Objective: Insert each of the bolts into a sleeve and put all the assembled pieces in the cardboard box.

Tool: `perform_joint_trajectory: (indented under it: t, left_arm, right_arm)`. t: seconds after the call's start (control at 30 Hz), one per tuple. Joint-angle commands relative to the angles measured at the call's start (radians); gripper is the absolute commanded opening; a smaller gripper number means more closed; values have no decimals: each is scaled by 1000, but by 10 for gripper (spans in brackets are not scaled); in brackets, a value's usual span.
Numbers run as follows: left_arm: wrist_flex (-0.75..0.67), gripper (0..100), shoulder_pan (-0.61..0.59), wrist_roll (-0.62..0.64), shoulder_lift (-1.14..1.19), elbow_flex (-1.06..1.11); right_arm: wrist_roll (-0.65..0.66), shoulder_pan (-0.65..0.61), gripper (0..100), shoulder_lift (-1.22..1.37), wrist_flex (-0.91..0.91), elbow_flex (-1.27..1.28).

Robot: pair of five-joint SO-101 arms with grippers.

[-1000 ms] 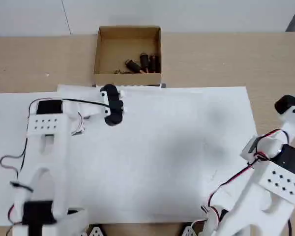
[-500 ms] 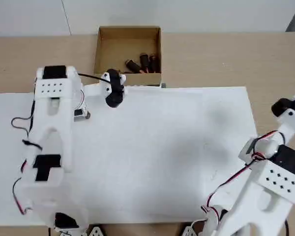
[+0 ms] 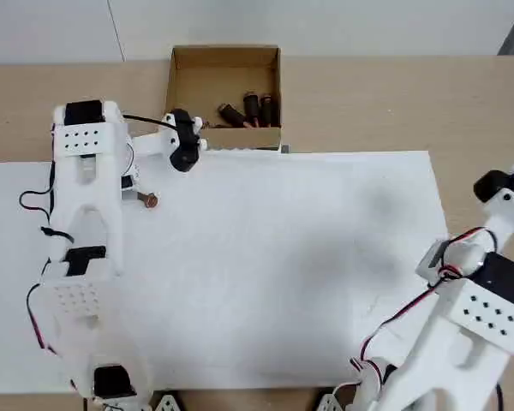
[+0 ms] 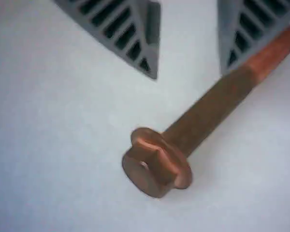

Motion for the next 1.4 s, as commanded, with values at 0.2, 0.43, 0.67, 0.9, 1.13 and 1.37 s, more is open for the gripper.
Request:
perform_joint_trajectory:
  t: [0.2,0.43,0.67,0.9,1.13,1.37]
  left_arm:
    - [-21,84,-5,-288,40,-47]
    - [-94,84,0,-290,80,-47]
    - [-149,84,5,-292,121,-47]
    - [-149,81,15,-293,167,-48]
    - [-143,42,48,-292,183,-45]
    - [-69,5,78,-290,173,-68]
  right_arm:
    - [-8,2,4,-19,-7,-5]
    - [-8,2,4,-19,-7,-5]
    - [-8,2,4,-19,-7,-5]
    - [-8,2,4,-19,-7,-5]
    - [-8,1,4,-19,-7,-5]
    - [-8,1,4,-19,-7,-5]
